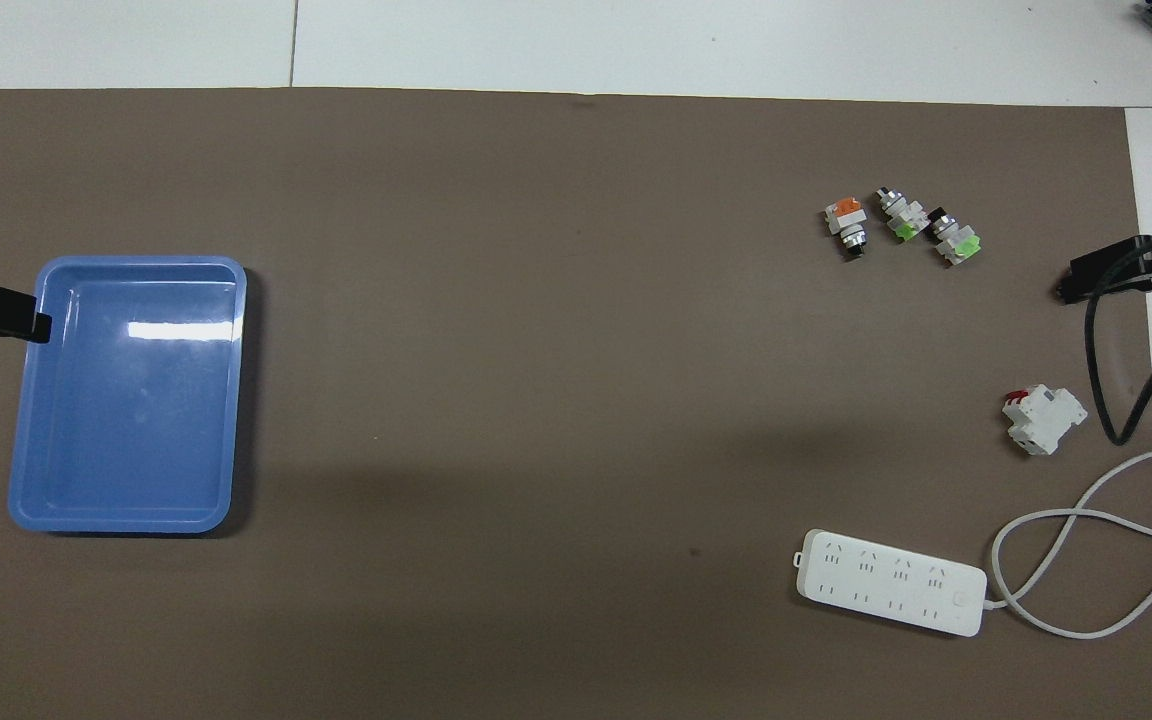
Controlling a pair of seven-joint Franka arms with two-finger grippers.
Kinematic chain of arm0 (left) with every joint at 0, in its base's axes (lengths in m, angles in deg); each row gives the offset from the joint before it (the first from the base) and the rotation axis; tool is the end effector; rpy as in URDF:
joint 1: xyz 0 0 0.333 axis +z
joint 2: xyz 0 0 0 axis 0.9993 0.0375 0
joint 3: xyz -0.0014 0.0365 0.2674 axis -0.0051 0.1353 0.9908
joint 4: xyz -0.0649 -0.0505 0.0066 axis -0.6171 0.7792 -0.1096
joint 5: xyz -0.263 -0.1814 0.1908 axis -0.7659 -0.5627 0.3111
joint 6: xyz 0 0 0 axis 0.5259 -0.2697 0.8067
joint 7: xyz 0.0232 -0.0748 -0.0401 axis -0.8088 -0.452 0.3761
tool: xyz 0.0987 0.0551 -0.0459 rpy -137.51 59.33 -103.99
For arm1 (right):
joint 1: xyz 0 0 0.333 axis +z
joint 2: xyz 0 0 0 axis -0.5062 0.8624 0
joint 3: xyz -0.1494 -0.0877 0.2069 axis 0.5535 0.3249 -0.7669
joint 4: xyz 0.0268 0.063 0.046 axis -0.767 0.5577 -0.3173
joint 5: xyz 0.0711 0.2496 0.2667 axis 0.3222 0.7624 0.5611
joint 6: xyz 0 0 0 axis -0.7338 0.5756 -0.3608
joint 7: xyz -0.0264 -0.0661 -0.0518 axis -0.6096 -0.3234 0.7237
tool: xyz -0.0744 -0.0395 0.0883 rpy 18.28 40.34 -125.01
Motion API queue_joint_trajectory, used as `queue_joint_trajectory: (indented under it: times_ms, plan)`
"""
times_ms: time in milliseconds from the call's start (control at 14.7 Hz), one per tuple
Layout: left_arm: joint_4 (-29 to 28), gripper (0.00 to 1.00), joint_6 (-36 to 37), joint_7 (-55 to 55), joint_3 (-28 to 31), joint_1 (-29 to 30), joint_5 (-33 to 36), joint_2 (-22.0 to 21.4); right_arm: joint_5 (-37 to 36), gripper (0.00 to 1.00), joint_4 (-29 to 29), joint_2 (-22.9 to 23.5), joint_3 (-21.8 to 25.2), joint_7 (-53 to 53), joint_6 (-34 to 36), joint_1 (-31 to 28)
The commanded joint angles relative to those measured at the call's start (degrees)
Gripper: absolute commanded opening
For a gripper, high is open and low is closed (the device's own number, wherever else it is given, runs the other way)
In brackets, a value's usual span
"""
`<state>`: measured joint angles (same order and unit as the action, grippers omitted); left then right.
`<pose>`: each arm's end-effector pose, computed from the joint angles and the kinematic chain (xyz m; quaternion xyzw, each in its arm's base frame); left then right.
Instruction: Turn and place switch with both arms
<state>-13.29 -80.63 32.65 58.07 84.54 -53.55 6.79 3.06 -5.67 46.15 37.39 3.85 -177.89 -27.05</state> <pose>0.5261 0.0025 0.5730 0.9987 -0.0468 -0.0012 0.0190 0.5603 -0.0399 0.5509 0.9996 0.0266 -0.0031 0.0092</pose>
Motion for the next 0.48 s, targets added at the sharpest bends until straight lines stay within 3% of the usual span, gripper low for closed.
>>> queue_joint_trajectory:
  times_ms: [0, 409]
  plan:
    - [-1.59, 1.0, -0.29, -0.54, 0.09, 0.14, -0.02, -1.56, 0.94, 1.0, -1.03, 0.63, -0.28, -0.78, -0.25, -0.55]
    - [-1.94, 1.0, -0.38, -0.54, 0.18, 0.23, -0.02, -1.56, 1.38, 1.0, 0.55, 0.64, -0.37, 2.2, -2.45, -0.02]
